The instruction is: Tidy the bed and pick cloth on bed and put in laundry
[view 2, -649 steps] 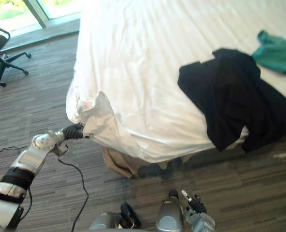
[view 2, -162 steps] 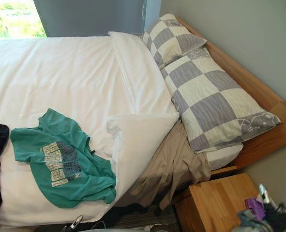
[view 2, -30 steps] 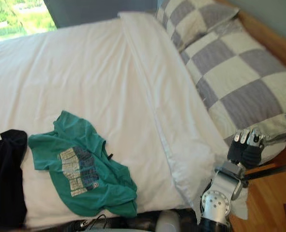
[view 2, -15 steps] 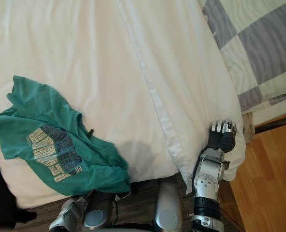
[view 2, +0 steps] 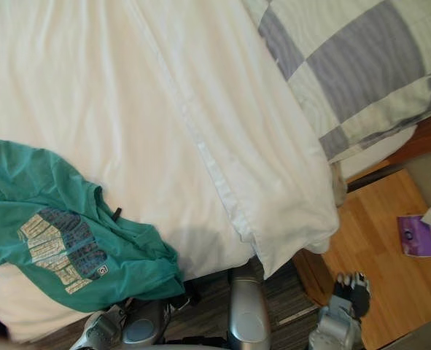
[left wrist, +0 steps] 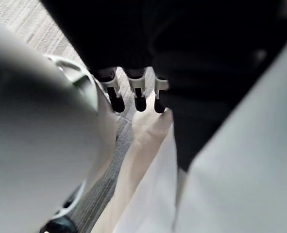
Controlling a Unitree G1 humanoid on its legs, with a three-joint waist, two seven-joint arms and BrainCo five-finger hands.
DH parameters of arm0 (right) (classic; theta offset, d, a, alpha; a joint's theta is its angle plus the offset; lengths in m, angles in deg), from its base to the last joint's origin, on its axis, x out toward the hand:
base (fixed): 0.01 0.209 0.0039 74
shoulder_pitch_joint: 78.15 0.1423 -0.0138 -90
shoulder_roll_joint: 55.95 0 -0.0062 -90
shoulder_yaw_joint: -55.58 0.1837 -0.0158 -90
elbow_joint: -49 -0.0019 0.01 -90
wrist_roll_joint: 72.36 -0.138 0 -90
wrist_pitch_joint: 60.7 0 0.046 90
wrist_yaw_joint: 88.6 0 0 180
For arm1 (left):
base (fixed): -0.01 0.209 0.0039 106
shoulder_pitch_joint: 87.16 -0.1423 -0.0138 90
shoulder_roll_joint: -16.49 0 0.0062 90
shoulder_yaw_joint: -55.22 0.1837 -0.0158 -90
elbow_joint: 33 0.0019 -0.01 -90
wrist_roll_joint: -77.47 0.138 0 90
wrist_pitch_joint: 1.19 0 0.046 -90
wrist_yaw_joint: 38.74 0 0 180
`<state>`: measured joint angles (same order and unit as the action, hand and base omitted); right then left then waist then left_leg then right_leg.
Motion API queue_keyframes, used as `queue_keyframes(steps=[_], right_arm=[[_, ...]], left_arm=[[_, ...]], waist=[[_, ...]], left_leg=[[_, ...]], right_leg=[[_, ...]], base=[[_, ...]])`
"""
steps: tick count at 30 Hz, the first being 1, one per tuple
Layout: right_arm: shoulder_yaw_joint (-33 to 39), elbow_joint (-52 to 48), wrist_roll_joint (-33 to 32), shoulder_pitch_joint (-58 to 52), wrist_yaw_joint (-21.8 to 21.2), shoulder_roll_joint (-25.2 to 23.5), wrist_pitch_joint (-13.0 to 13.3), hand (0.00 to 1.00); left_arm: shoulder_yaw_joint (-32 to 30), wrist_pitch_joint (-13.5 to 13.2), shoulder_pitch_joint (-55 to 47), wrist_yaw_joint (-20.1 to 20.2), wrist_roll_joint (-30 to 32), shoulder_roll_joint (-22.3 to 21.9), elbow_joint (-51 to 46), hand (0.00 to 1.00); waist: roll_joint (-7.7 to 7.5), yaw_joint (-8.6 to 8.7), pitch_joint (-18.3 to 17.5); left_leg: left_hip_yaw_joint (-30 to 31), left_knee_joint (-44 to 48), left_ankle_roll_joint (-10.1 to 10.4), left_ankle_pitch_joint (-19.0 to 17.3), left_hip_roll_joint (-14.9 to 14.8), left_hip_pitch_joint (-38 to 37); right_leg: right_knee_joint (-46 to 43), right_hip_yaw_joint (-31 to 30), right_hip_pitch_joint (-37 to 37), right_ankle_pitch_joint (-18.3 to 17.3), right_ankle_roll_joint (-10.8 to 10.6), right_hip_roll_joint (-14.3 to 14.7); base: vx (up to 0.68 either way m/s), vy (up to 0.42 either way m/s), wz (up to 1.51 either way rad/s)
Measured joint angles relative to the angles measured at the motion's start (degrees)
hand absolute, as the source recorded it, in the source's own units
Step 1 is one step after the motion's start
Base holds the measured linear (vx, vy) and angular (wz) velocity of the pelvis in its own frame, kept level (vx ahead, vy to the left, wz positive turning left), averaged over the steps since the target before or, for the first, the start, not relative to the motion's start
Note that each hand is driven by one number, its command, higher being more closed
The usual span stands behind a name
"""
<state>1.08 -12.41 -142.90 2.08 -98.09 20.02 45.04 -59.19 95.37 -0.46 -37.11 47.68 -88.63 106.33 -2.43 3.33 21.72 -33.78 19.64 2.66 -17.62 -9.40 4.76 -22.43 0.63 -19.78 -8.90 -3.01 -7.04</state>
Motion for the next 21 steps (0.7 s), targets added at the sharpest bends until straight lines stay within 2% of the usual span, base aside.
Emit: queue_keyframes(steps=[1,4,6,8,9,10,11,12,13,14,15,16,17,18,19,21], right_arm=[[0.3,-1.1,0.0,-1.0,-0.1,0.0,1.1,1.00],[0.4,-8.2,1.8,-4.2,-2.8,0.0,4.2,1.00],[0.5,-13.1,2.4,-4.8,-7.3,0.0,5.1,1.00],[0.0,-21.3,4.3,-4.8,-15.0,0.0,5.2,1.00],[-0.2,-22.9,5.2,-4.8,-16.7,0.0,5.2,1.00],[-0.5,-25.2,7.1,-4.8,-20.4,0.0,4.9,1.00],[-0.6,-25.7,7.7,-4.8,-21.6,0.0,4.7,1.00],[-1.8,-26.9,9.4,-4.9,-25.6,0.0,3.5,1.00],[-3.0,-27.7,10.3,-5.1,-27.7,0.0,2.5,1.00],[-6.1,-29.0,12.7,-5.6,-30.7,0.0,0.1,1.00],[-8.5,-29.7,14.2,-6.0,-31.7,0.0,-1.5,1.00],[-10.1,-29.8,15.1,-6.0,-32.2,0.0,-2.6,1.00],[-13.7,-29.6,17.1,-6.0,-32.1,0.0,-4.8,1.00],[-15.2,-29.4,17.9,-6.0,-31.9,-0.1,-5.6,1.00],[-19.4,-28.3,19.5,-5.8,-31.2,-0.3,-7.6,1.00],[-23.8,-24.8,20.8,-5.1,-28.3,-1.4,-9.0,1.00]], left_arm=[[-0.9,0.4,-0.8,0.0,0.2,0.0,0.1,0.00],[-1.1,1.4,-2.3,0.2,2.4,0.1,0.2,0.00],[-1.7,1.8,-3.1,0.9,4.3,0.0,0.2,0.00],[-3.3,1.8,-4.7,2.1,6.2,-0.6,0.2,0.00],[-3.5,1.7,-5.2,2.3,6.5,-0.8,0.2,0.00],[-3.7,1.5,-5.9,2.6,6.9,-1.0,0.2,0.00],[-3.7,1.4,-6.2,2.7,7.0,-1.1,0.2,0.00],[-3.9,1.0,-7.0,3.0,7.5,-1.3,0.2,0.00],[-3.9,0.8,-7.2,3.1,8.2,-1.3,0.1,0.00],[-4.0,0.7,-7.6,3.2,9.1,-1.5,0.2,0.00],[-3.9,0.7,-7.8,3.2,9.2,-1.8,0.2,0.00],[-3.9,0.7,-7.8,3.2,9.2,-1.9,0.2,0.00],[-3.6,0.5,-7.9,3.2,9.2,-2.0,0.2,0.00],[-3.4,0.4,-7.9,3.2,9.2,-2.0,0.2,0.00],[-2.4,0.2,-7.9,3.2,9.2,-1.9,0.1,0.00],[-1.1,0.0,-8.1,3.2,9.2,-2.0,-0.3,0.00]], waist=[[-0.84,-0.16,-1.3],[-1.33,-0.85,-4.3],[-1.40,-1.00,-5.6],[-1.40,-1.19,-7.4],[-1.38,-1.19,-8.0],[-1.35,-1.36,-8.6],[-1.34,-1.36,-8.8],[-1.25,-1.39,-9.7],[-1.11,-1.54,-10.2],[-0.61,-1.96,-11.2],[-0.33,-2.02,-11.7],[-0.22,-2.01,-11.9],[-0.09,-2.37,-11.9],[-0.04,-2.48,-12.0],[0.24,-2.76,-12.3],[0.40,-3.41,-13.1]], left_leg=[[0.4,-1.8,0.2,0.8,0.3,-1.4],[2.0,-4.7,0.7,2.0,0.6,-3.9],[3.0,-6.0,0.9,2.6,0.7,-4.8],[3.6,-7.9,1.2,3.4,0.8,-6.9],[3.8,-8.3,1.4,3.5,0.8,-7.2],[4.2,-9.0,1.5,3.7,0.8,-8.2],[4.4,-9.1,1.6,3.8,0.8,-8.4],[4.9,-9.6,1.6,3.9,0.8,-9.1],[5.0,-9.7,1.6,3.9,0.8,-9.5],[5.4,-9.8,1.6,3.9,0.8,-9.8],[5.9,-9.9,1.6,3.9,0.8,-9.9],[6.1,-10.0,1.4,4.0,0.9,-10.1],[6.5,-10.6,1.2,4.4,1.2,-10.8],[6.8,-10.7,1.1,4.6,1.3,-10.9],[7.8,-10.7,1.1,4.8,1.4,-10.9],[8.1,-11.4,1.3,5.4,1.6,-11.0]], right_leg=[[1.1,0.6,1.6,0.0,0.0,0.0],[3.5,3.4,5.2,0.0,0.0,-0.1],[4.5,4.8,7.0,0.0,0.0,-0.2],[5.8,6.3,9.4,-0.1,0.1,-0.2],[6.0,6.6,9.9,-0.1,0.2,-0.2],[6.5,7.3,11.1,-0.2,0.2,-0.1],[6.6,7.6,11.4,-0.3,0.2,-0.1],[6.7,8.4,12.4,-0.4,0.3,-0.1],[6.7,8.7,12.8,-0.5,0.3,-0.1],[7.0,9.5,13.5,-0.6,0.3,-0.3],[7.3,9.8,14.0,-0.6,0.3,-0.4],[7.6,10.1,14.5,-0.7,0.3,-0.4],[7.8,11.0,15.4,-0.7,0.2,-0.7],[7.9,11.3,15.7,-0.8,0.2,-0.9],[8.4,12.0,16.6,-0.8,0.1,-1.1],[8.5,12.8,16.7,-0.8,0.2,-1.3]], base=[[0.12,-0.022,0.29],[0.13,-0.016,0.33],[0.09,-0.011,0.29],[0.06,-0.015,0.24],[0.07,-0.016,0.22],[0.05,-0.017,0.16],[0.06,-0.022,0.22],[0.04,-0.018,0.17],[0.04,-0.018,0.21],[0.03,-0.015,0.16],[0.03,-0.013,0.20],[0.01,-0.008,0.21],[-0.01,-0.002,0.20],[-0.03,-0.006,0.33],[-0.04,-0.009,0.31],[-0.04,-0.011,0.24]])
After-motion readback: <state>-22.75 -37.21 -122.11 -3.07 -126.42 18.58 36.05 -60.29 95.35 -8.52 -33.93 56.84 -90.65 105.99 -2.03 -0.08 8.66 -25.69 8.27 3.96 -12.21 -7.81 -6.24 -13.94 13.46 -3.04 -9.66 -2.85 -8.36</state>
